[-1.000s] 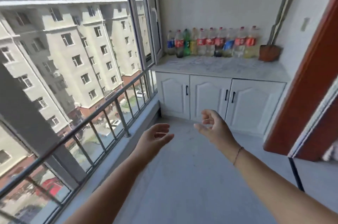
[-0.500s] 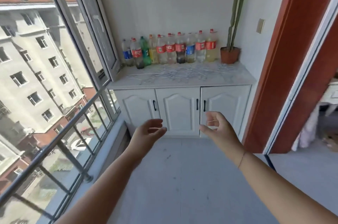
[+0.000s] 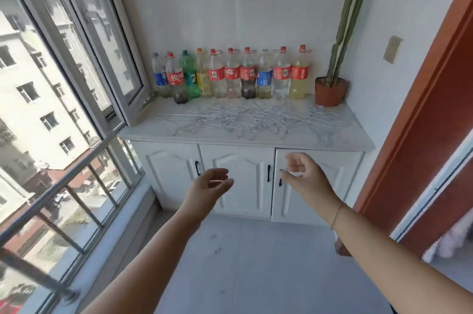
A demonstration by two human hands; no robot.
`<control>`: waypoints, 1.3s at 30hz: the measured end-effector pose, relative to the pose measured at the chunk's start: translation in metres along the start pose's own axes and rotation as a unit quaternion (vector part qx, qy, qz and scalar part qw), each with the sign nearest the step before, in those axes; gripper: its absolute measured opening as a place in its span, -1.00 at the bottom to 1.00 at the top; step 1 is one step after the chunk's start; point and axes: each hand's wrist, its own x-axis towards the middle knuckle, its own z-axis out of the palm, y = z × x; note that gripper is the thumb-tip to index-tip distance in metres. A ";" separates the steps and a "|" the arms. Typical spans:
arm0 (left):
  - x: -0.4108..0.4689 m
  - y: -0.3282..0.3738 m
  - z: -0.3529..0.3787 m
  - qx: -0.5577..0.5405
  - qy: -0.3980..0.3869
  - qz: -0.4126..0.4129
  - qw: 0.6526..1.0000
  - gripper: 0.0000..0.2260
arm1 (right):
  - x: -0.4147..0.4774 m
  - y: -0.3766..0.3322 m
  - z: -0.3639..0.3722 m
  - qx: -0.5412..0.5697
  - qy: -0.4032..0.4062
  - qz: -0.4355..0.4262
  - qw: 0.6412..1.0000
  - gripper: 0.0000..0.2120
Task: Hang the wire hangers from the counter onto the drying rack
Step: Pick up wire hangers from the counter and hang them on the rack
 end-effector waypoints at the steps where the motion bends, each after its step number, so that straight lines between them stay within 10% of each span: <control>1: 0.014 0.000 0.005 0.000 -0.001 -0.005 1.000 -0.79 | 0.015 0.004 -0.002 0.000 -0.003 0.000 1.000 -0.69; 26: 0.415 -0.042 0.028 0.024 0.014 -0.085 0.996 -0.79 | 0.418 0.149 0.063 -0.094 -0.106 0.084 0.986 -0.84; 39: 0.518 -0.090 0.069 -0.019 0.088 -0.198 0.976 -0.86 | 0.568 0.230 0.105 -0.299 -0.285 0.010 0.910 -0.82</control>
